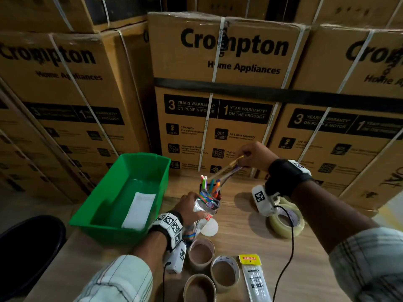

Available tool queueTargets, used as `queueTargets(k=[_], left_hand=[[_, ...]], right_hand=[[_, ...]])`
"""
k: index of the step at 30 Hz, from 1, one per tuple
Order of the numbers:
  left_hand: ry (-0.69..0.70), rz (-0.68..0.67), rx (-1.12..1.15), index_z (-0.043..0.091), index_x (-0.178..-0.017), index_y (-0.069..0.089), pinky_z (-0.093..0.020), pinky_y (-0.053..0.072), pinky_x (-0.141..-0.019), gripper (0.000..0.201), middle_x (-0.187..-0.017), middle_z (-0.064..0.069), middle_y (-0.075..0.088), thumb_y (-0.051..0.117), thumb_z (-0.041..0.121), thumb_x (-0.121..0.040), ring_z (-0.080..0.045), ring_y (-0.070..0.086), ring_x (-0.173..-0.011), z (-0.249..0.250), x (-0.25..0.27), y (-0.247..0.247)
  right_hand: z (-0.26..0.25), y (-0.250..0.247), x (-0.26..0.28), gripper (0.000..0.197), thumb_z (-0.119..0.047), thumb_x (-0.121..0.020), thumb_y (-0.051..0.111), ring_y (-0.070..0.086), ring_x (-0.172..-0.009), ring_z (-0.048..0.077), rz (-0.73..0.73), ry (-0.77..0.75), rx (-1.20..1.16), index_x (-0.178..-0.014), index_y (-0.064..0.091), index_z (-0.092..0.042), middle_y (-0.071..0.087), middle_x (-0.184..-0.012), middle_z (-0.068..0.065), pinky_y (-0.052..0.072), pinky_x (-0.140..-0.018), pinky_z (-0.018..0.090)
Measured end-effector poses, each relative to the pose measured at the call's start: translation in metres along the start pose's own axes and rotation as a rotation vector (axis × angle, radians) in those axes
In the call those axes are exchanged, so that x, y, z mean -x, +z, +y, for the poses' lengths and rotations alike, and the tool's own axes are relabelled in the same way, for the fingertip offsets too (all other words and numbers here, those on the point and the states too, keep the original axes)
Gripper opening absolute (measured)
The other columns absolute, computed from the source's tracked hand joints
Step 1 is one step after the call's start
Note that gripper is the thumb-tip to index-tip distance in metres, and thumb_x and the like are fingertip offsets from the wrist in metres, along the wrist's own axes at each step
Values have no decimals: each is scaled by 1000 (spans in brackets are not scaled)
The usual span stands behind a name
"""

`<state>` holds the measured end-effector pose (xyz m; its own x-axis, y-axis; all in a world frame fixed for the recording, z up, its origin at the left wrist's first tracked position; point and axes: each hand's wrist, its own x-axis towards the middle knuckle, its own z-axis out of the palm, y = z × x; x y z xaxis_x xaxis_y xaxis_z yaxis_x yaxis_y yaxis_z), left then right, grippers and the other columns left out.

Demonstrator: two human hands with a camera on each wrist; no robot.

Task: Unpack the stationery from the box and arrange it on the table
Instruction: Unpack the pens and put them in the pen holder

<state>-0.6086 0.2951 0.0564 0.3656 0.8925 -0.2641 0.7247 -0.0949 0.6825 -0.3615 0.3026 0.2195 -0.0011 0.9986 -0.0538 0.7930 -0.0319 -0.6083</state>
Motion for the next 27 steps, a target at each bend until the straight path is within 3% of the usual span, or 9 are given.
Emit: queueTargets(k=[3, 5, 8, 11, 16, 19, 22, 27], left_hand=[[-13, -33, 10, 18, -116, 44, -41, 51, -93, 68, -115, -8, 56, 71, 45, -60, -24, 58, -105, -4, -2, -1], [-11, -50, 15, 19, -119, 43, -40, 50, -95, 67, -116, -8, 55, 72, 43, -63, -23, 57, -107, -8, -2, -1], [-1, -45, 33, 20, -120, 43, -36, 47, -97, 61, -119, -7, 52, 75, 35, -70, -21, 54, -109, -15, -3, 0], [17, -41, 44, 19, -119, 46, -34, 46, -96, 60, -120, -6, 51, 77, 35, -71, -21, 54, -109, -20, -4, 1], [4, -12, 154, 32, -107, 45, -43, 54, -89, 69, -114, -5, 58, 79, 56, -52, -18, 62, -99, -35, -9, 2], [17, -55, 181, 28, -116, 43, -40, 53, -91, 79, -119, -1, 57, 79, 60, -53, -16, 62, -103, -26, -6, -4], [35, -89, 186, 30, -118, 42, -39, 52, -93, 79, -122, 1, 56, 79, 62, -56, -14, 61, -105, -25, -7, -4], [49, -92, 171, 32, -117, 41, -43, 52, -93, 82, -122, -1, 57, 77, 66, -52, -16, 61, -104, -29, -10, -5]], right_hand=[[0, 11, -13, 8, -11, -79, 72, 65, -83, 19, 88, 35, -22, -82, 70, -18, 66, -90, 0, 59, -73, 32], [1, 25, -20, 11, -11, -79, 71, 61, -78, 14, 123, 52, 15, -78, 69, -22, 64, -87, -2, 54, -65, 26], [3, 49, -27, 9, -10, -81, 67, 53, -75, 9, 137, 102, 25, -84, 70, -18, 60, -85, -4, 36, -53, 14], [10, 69, -35, 9, -11, -82, 67, 59, -85, 13, 128, 159, -6, -86, 70, -19, 63, -92, -2, 38, -56, 16], [23, 86, -44, 13, -7, -81, 67, 59, -74, 13, 82, 225, 44, -79, 66, -20, 65, -89, 2, 44, -59, 19], [28, 93, -46, 15, -7, -82, 66, 55, -78, 16, 68, 251, 127, -80, 62, -21, 58, -86, 0, 42, -66, 23], [30, 101, -50, 13, -8, -84, 65, 55, -79, 15, 44, 257, 171, -91, 64, -19, 58, -89, 0, 43, -61, 21], [33, 113, -57, 16, -8, -86, 60, 59, -78, 14, -28, 214, 230, -93, 67, -20, 66, -98, 3, 44, -59, 21]])
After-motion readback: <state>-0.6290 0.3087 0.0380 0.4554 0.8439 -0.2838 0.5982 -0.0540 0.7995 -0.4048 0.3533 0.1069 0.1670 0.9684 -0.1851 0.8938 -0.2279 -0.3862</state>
